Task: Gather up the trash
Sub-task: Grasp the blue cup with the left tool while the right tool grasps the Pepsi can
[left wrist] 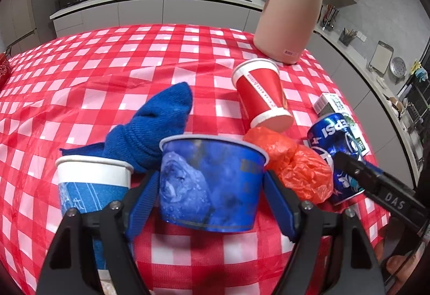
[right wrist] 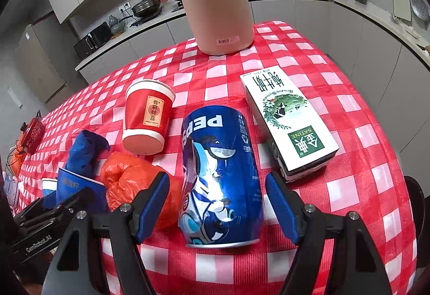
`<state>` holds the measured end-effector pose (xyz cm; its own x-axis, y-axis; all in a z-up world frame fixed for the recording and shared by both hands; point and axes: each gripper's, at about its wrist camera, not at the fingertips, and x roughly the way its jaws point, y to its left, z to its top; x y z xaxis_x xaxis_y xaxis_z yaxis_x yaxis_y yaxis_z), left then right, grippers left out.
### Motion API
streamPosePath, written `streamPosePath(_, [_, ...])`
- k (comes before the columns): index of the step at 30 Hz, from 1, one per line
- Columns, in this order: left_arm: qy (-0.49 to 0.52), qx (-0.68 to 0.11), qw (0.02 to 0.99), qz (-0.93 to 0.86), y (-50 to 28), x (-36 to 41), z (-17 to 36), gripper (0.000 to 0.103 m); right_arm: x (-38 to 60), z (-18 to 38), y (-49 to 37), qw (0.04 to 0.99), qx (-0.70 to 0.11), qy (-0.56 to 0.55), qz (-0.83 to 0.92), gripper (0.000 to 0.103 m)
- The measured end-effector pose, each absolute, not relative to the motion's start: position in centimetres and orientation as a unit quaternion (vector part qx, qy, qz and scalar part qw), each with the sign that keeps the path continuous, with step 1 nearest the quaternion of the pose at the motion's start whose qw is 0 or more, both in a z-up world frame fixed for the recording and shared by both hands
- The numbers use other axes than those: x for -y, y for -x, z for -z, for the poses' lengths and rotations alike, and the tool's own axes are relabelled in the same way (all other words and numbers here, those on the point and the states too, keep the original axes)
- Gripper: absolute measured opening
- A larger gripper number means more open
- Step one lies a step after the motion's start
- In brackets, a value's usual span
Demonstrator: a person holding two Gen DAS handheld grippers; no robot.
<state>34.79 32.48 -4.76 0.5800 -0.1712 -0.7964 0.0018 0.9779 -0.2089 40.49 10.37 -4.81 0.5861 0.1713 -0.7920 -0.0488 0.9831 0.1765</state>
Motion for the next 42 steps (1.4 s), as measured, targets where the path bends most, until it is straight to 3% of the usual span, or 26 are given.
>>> streamPosePath(18, [0.13, -0.423, 0.894, 0.073, -33.6, -32.5, 3.1, 0.077, -9.9, 3.9, -39.4, 0.899, -0.425, -0.073, -0.082, 0.058])
streamPosePath(35, [0.119, -0.443, 0.886, 0.064, -33.0, -31.2, 4.5, 0.077, -9.1, 6.5, -39.2, 0.863, -0.486, -0.094, -0.101, 0.061])
streamPosePath(42, [0.139, -0.426, 0.891, 0.071, -32.0, -31.2, 3.6, 0.076, -8.9, 4.9, -37.6, 0.883, -0.449, -0.087, -0.105, 0.06])
